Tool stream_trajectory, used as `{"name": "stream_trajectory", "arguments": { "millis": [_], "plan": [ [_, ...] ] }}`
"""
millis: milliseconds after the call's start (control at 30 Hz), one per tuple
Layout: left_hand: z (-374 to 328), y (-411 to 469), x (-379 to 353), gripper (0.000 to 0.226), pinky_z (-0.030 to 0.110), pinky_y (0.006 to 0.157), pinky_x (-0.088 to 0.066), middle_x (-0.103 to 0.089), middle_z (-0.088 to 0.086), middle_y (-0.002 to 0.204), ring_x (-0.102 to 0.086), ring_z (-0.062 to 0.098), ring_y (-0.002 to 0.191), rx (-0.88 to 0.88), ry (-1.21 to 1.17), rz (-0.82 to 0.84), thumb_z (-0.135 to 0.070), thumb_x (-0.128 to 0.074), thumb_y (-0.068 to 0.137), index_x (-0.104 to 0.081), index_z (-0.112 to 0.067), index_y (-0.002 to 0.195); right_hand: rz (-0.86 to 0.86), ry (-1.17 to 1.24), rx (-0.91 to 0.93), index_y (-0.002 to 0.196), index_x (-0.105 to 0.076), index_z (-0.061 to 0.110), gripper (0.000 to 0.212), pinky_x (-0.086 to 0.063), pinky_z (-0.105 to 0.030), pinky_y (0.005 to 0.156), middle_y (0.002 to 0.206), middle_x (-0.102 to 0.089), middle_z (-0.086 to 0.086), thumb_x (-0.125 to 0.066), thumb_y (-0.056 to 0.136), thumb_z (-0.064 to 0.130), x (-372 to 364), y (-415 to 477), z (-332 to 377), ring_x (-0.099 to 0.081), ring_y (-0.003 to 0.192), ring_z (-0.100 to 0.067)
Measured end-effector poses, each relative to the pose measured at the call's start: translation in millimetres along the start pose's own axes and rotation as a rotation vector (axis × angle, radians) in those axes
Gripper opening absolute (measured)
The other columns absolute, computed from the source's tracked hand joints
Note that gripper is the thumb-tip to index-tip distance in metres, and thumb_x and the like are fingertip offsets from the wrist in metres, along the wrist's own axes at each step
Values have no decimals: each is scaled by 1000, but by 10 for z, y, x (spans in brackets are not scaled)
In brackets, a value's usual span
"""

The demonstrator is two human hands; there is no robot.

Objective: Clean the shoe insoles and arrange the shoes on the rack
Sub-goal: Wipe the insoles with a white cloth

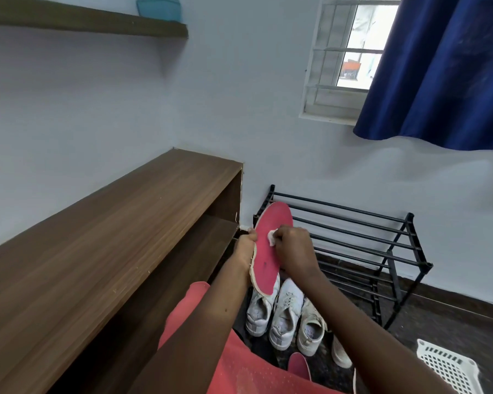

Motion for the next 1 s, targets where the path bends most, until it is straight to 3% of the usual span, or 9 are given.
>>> {"name": "stream_trajectory", "arguments": {
  "millis": [100,200,300,500,633,767,867,933,1000],
  "plan": [
    [55,-33,-17,41,26,49,-48,-57,1,40,-56,11,34,8,75,46,-16,-38,102,-57,-7,67,-66,25,-143,78,-73,0,22,-47,-33,66,81,-69,-21,-51,81,0,144,208,-210,-63,77,-36],
    [50,-26,-110,38,20,40,-49,-62,3,45,-60,12,38,6,47,121,-24,-34,103,-57,-5,80,-146,214,-245,90,-75,3,23,-38,-11,56,85,-73,-14,-53,84,1,281,218,-340,-63,72,-22],
    [74,-44,-202,44,25,53,-56,-70,9,67,-67,19,55,26,-67,254,-37,-33,101,-63,-5,97,-181,362,-314,90,-75,4,24,-36,-1,51,84,-73,-13,-53,84,-1,331,115,-408,-56,67,-13],
    [29,-42,-365,55,43,97,-43,-62,19,111,-60,31,101,50,-211,445,-44,-54,80,-65,-1,112,-118,517,-366,83,-75,6,25,-53,-23,45,80,-72,-12,-52,81,-4,275,-127,-355,-64,51,-14],
    [21,-61,-539,78,46,93,-48,-62,21,116,-62,34,104,99,-226,631,-59,-71,66,-59,-4,120,-77,391,-218,82,-76,5,24,-56,-37,69,82,-72,-12,-54,79,-5,308,-197,-133,-68,72,-26],
    [91,-21,-603,71,44,88,-53,-65,19,112,-66,31,98,105,-299,628,-33,-81,67,-54,-15,130,-60,181,-105,77,-75,8,25,-47,-28,64,78,-69,-9,-52,83,-2,320,-186,-25,-63,69,-22],
    [215,61,-541,32,33,83,-52,-69,12,94,-68,23,84,82,-285,473,-30,-51,92,-70,-11,108,-123,165,-176,61,-62,5,27,-38,-34,59,66,-62,-12,-49,84,0,371,-110,-112,-55,61,-26],
    [302,113,-518,46,29,74,-53,-70,9,79,-68,21,75,79,-307,467,-34,-39,97,-76,-9,84,-117,128,-181,62,-58,10,25,-37,-33,62,71,-63,-16,-47,81,-1,374,-48,-69,-56,67,-29],
    [342,119,-498,42,31,77,-52,-70,11,82,-68,23,80,84,-331,473,-40,-50,91,-76,-8,81,-81,67,-120,72,-64,5,19,-35,-30,66,82,-64,-17,-49,82,1,305,-46,85,-59,78,-30]
  ]
}}
Point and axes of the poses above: each hand's wrist, its own y-axis towards the middle knuckle, its own x-axis out of the back of the hand, z = x × y, the point moved 10 cm from there along y, towards the middle knuckle
